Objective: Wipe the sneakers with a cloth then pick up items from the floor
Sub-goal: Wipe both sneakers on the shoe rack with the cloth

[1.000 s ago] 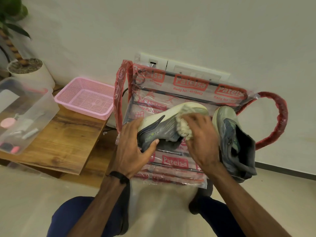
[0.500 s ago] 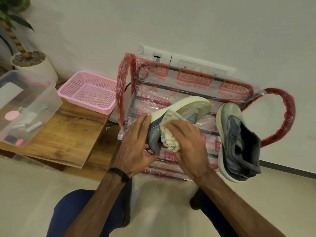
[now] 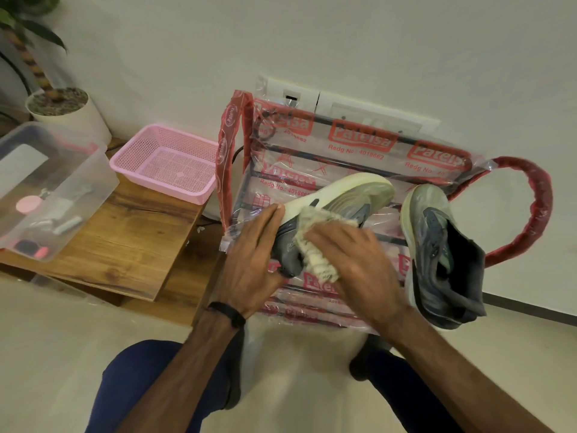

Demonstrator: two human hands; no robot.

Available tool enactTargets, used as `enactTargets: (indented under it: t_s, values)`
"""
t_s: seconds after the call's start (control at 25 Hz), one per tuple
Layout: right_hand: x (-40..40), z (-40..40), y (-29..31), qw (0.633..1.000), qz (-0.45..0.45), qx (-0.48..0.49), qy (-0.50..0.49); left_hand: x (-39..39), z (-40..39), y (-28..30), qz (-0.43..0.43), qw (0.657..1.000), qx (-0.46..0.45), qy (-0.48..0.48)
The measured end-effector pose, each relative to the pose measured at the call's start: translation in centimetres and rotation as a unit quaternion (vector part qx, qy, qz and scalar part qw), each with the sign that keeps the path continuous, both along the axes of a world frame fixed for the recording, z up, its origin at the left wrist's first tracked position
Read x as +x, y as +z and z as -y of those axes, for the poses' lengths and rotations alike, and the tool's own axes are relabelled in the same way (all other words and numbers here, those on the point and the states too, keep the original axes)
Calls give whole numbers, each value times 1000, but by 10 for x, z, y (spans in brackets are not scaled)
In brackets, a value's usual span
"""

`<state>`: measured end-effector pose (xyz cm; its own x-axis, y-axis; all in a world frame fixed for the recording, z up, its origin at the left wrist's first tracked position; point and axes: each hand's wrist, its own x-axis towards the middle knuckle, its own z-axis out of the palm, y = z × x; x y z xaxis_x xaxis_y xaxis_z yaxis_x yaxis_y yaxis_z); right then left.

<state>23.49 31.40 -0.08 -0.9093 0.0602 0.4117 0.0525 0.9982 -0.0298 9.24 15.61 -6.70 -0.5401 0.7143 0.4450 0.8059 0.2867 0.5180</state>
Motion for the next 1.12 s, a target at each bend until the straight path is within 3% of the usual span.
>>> enactTargets:
  t_s: [0.08, 0.12, 0.24, 0.28, 0.4, 0.44, 0.6, 0.76, 0.92, 1.08, 1.12]
  values:
    - [-7, -14, 4, 986, -46, -99, -127, 1, -1, 0, 0, 1000, -2, 12]
    - [-8, -11, 3, 986, -44, -100, -128, 1, -1, 0, 2, 1000, 4, 17]
    - [2, 10, -2, 998, 21, 28, 46, -4, -3, -3, -9, 1000, 26, 13]
    - [2, 3, 2, 997, 26, 37, 59, -3, -3, -3, -8, 1000, 27, 11]
    - [-11, -15, 9, 989, -23, -87, -115, 0, -5, -2, 6, 999, 34, 23]
    - [-13, -9, 8, 987, -30, -93, -126, 1, -5, -2, 10, 999, 40, 29]
    - [2, 12, 5, 997, 33, 39, 56, -2, -4, -5, -15, 999, 45, 18]
    - [-9, -8, 13, 991, -13, -67, -118, 3, -8, -4, -9, 999, 39, 32]
    - [5, 22, 8, 993, 45, 74, 86, 0, -5, -5, -33, 999, 33, 2]
    - [-11, 1, 21, 996, 14, -6, -94, -1, -7, -5, -19, 999, 23, 17]
    - [-10, 7, 21, 997, 15, 5, -72, 0, -7, -5, -18, 999, 24, 16]
